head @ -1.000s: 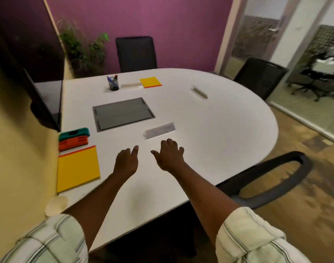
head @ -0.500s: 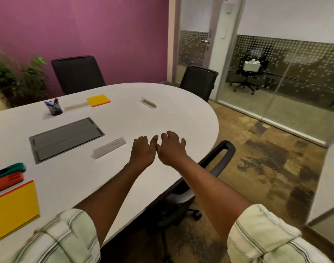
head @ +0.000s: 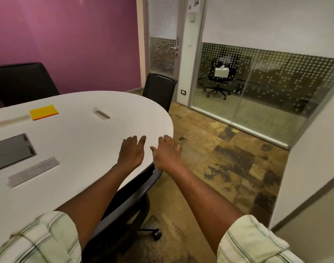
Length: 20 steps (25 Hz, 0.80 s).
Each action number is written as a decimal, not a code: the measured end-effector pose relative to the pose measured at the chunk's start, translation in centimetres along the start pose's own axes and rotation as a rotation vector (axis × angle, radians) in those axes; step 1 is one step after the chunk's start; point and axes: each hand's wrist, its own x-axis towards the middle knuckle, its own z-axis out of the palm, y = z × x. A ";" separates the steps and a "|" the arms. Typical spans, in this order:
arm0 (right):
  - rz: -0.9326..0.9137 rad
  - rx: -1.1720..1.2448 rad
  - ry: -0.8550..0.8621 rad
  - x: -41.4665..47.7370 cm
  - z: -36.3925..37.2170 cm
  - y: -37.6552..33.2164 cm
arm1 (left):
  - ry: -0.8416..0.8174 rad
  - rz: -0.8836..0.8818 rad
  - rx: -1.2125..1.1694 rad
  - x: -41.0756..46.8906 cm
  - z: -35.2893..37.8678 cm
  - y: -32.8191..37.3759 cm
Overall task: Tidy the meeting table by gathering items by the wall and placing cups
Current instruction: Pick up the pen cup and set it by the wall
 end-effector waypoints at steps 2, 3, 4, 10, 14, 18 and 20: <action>0.012 -0.009 -0.001 2.3 -0.8 3.6 | -0.027 0.023 0.049 1.7 2.8 2.1; 0.036 0.005 -0.008 3.6 -1.1 5.1 | -0.036 0.020 0.061 2.9 4.2 3.0; 0.065 0.025 -0.017 4.8 -1.1 6.5 | -0.047 0.015 0.068 4.1 5.5 3.8; 0.133 0.030 -0.077 12.9 -0.4 14.8 | -0.054 0.155 0.156 14.0 13.3 7.9; 0.238 0.059 -0.104 18.3 -0.2 20.1 | -0.088 0.114 0.207 21.2 17.8 9.0; 0.273 0.044 -0.098 23.8 0.1 25.0 | -0.160 0.084 0.171 26.7 22.6 10.9; 0.284 0.059 -0.105 26.6 0.7 27.5 | -0.160 0.066 0.153 28.6 25.8 11.9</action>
